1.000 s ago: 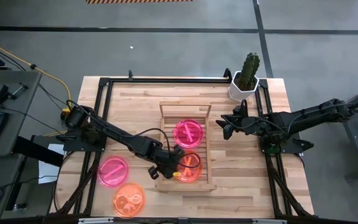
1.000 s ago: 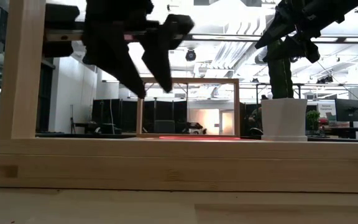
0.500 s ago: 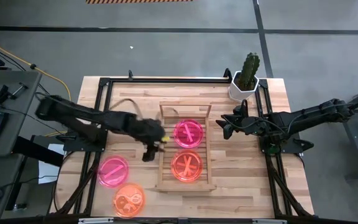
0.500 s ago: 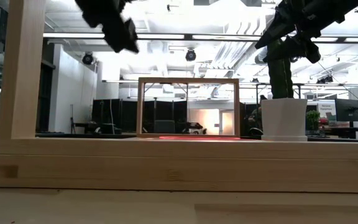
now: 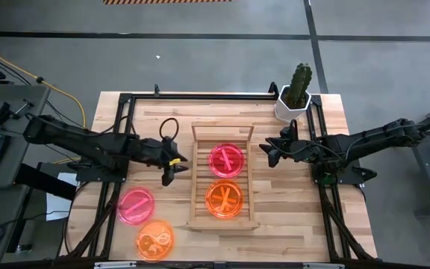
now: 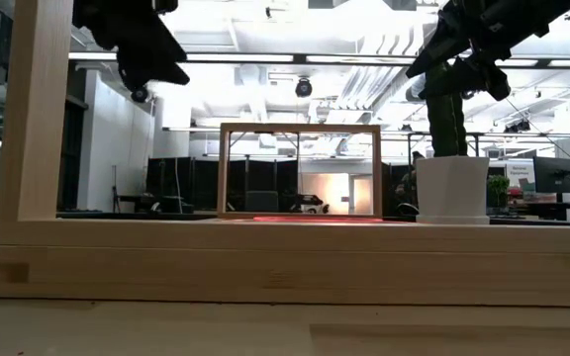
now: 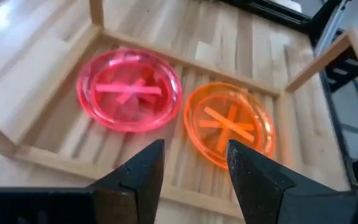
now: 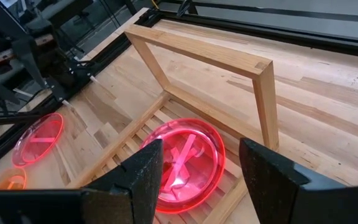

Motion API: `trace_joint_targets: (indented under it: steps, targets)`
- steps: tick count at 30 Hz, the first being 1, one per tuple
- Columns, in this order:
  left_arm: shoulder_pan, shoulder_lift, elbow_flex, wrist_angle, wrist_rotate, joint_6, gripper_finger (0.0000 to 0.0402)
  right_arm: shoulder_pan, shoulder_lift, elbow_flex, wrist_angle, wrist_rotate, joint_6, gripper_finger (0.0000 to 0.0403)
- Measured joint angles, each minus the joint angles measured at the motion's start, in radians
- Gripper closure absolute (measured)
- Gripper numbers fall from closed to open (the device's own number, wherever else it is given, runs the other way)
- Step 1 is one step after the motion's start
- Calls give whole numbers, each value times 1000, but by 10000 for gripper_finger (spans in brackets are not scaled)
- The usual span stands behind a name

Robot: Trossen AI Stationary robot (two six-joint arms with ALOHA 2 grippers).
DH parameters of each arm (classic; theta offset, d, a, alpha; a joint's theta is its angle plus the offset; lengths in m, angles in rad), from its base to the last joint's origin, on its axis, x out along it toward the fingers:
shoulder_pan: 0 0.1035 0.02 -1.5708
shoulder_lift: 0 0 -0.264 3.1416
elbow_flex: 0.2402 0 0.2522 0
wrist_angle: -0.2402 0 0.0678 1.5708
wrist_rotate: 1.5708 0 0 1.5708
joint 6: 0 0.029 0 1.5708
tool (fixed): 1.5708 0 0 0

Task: Place and stack plates onto a shelf
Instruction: Stack the pink plate on top of the pink plate on the shelf

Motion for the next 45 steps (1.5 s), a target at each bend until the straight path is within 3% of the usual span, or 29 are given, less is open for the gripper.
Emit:
trace_joint_targets:
  steps: [4, 8, 14, 21, 28, 35, 38, 43, 45]
  targets:
    - [23, 24, 46, -168, 121, -34, 239, 0, 0, 0, 0, 0, -2, 208]
    - [21, 105, 92, -442, 243, -4, 239, 0, 0, 0, -4, 1, -3, 208]
    - [-22, 292, 93, -683, 406, 183, 239, 0, 5, 0, -5, 7, -3, 208]
    - [-107, 471, 93, -644, 402, 461, 239, 0, 23, -1, -3, 4, 2, 208]
    - [-195, 578, 91, -628, 397, 564, 239, 0, 44, -1, -4, -3, 5, 208]
    - [-222, 606, 89, -613, 389, 587, 246, 0, 56, -1, -8, -4, 4, 208]
    - [-222, 599, 87, -606, 383, 587, 278, 0, 59, 0, -3, -6, 5, 208]
    - [-220, 602, 87, -597, 405, 588, 380, 0, 60, 0, -6, -8, 5, 208]
    - [-221, 602, 86, -596, 416, 582, 392, 0, 60, 0, -5, -8, 5, 208]
